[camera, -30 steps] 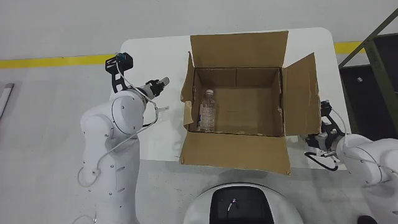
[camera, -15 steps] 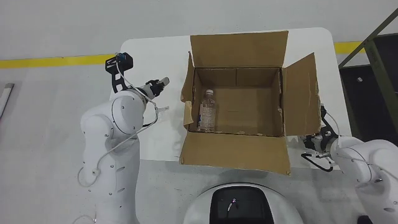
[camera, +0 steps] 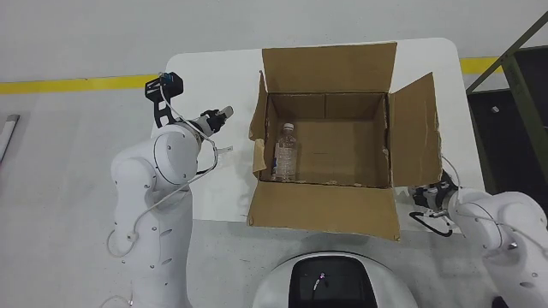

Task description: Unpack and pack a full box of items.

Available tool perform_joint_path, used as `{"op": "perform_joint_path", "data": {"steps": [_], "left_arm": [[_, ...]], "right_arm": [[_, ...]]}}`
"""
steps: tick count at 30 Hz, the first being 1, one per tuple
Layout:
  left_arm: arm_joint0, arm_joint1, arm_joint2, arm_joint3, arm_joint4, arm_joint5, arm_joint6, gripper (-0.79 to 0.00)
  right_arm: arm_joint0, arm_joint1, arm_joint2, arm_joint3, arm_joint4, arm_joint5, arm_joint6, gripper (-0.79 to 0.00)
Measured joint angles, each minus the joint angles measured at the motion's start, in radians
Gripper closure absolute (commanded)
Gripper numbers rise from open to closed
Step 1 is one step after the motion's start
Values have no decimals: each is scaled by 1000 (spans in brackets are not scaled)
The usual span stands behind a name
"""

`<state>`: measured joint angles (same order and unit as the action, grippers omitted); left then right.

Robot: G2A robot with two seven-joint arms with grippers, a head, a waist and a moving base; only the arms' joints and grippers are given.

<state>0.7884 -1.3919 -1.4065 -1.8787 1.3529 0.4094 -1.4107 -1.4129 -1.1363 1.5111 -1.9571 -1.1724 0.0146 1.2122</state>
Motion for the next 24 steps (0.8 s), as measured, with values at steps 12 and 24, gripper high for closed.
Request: {"op": "perform_joint_path", "data": {"steps": [12,24], "left_arm": [[0,0,0,0,0,0,0,-785],[0,0,0,0,0,0,0,-785]], "right_arm": [[12,3,17,18,-5,19,4,0],[11,0,399,-113,517,128,-149,0]]}}
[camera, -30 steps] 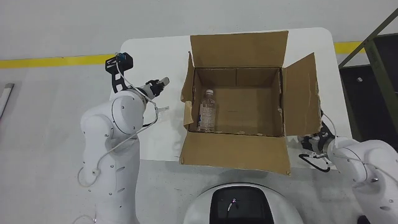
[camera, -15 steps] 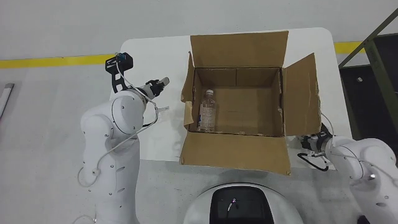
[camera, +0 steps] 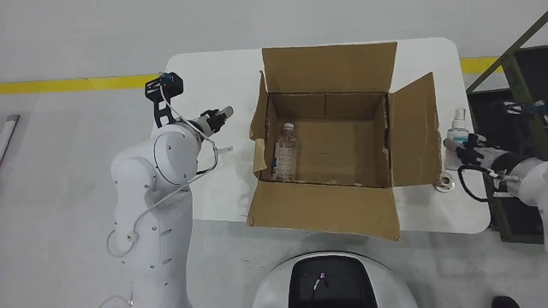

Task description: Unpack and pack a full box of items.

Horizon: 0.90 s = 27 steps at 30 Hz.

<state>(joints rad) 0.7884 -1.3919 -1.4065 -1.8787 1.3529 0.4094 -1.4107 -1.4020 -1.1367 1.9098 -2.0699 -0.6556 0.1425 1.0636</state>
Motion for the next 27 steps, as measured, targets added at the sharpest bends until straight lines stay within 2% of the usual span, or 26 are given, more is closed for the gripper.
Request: {"op": "perform_joint_path", "data": {"steps": [3,7,12,15,19,24,27], "left_arm": [[0,0,0,0,0,0,0,-785],[0,0,0,0,0,0,0,-785],[0,0,0,0,0,0,0,-785],[0,0,0,0,0,0,0,-785],[0,0,0,0,0,0,0,-785],[0,0,0,0,0,0,0,-785],[0,0,0,0,0,0,0,-785]], "right_arm": [[1,-2,115,-27,176,-6,-57,0],[15,-1,236,-34,382,-79,-129,0],[40,3,288,-31,634,-171,-123,0],[68,10,251,-38,739,-188,-74,0],[120,18,139,-59,816,-180,-48,0],[180,26,-23,-88,788,-129,-54,0],[216,30,-128,-99,712,-82,-67,0]]}}
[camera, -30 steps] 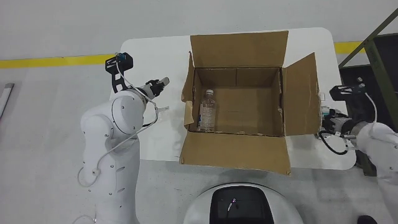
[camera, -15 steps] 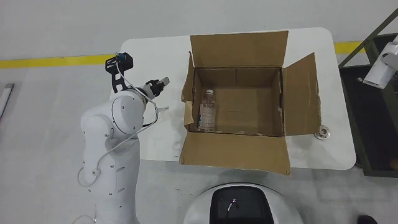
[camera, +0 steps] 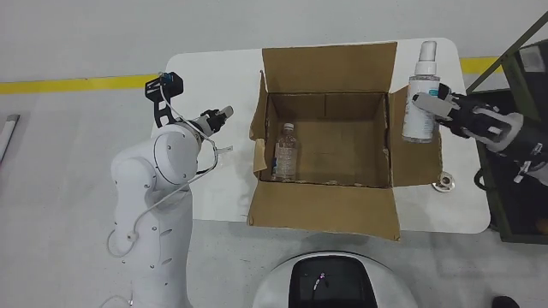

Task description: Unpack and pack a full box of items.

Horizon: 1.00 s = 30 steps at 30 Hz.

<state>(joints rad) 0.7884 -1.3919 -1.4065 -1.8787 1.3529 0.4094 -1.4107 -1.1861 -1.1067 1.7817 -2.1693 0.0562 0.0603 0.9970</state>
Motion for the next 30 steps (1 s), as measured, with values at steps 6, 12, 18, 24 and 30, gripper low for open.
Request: {"op": "perform_joint_path", "data": {"steps": [6,12,18,24,30], "left_arm": [[0,0,0,0,0,0,0,-785],[0,0,0,0,0,0,0,-785],[0,0,0,0,0,0,0,-785],[0,0,0,0,0,0,0,-785],[0,0,0,0,0,0,0,-785]], "right_arm": [[54,5,-164,26,-168,105,-26,0],[53,5,-157,25,-159,103,-26,0],[36,4,-167,23,-143,99,-39,0],[-6,3,-261,-44,-228,188,-105,0],[58,-8,-479,-41,-431,370,-203,0]]}}
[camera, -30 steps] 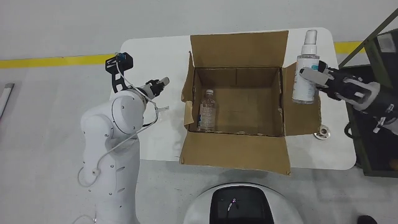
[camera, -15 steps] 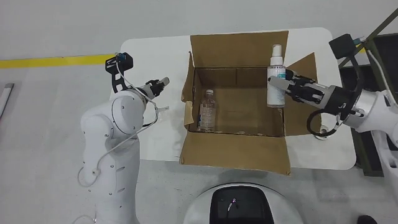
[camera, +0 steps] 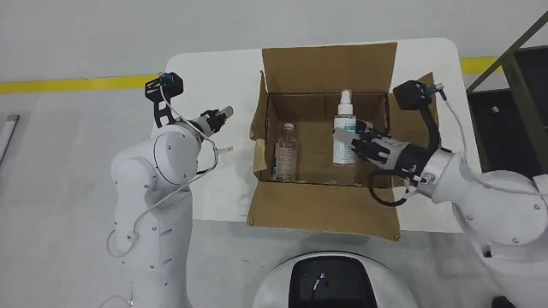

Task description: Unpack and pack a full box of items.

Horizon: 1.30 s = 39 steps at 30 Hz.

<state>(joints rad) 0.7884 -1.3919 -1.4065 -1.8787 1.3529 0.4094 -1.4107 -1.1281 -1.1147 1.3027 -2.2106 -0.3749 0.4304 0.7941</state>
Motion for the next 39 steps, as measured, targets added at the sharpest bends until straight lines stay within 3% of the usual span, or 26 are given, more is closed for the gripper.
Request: {"op": "perform_joint_path", "data": {"steps": [7,13,25,39], "left_arm": [[0,0,0,0,0,0,0,-785],[0,0,0,0,0,0,0,-785],[0,0,0,0,0,0,0,-785],[0,0,0,0,0,0,0,-785]], "right_arm": [[135,-23,-244,140,-257,184,8,0],[195,-56,-370,234,-289,323,-27,0],[352,-106,-500,433,-315,350,70,0],[464,-154,-551,598,-309,372,111,0]]}}
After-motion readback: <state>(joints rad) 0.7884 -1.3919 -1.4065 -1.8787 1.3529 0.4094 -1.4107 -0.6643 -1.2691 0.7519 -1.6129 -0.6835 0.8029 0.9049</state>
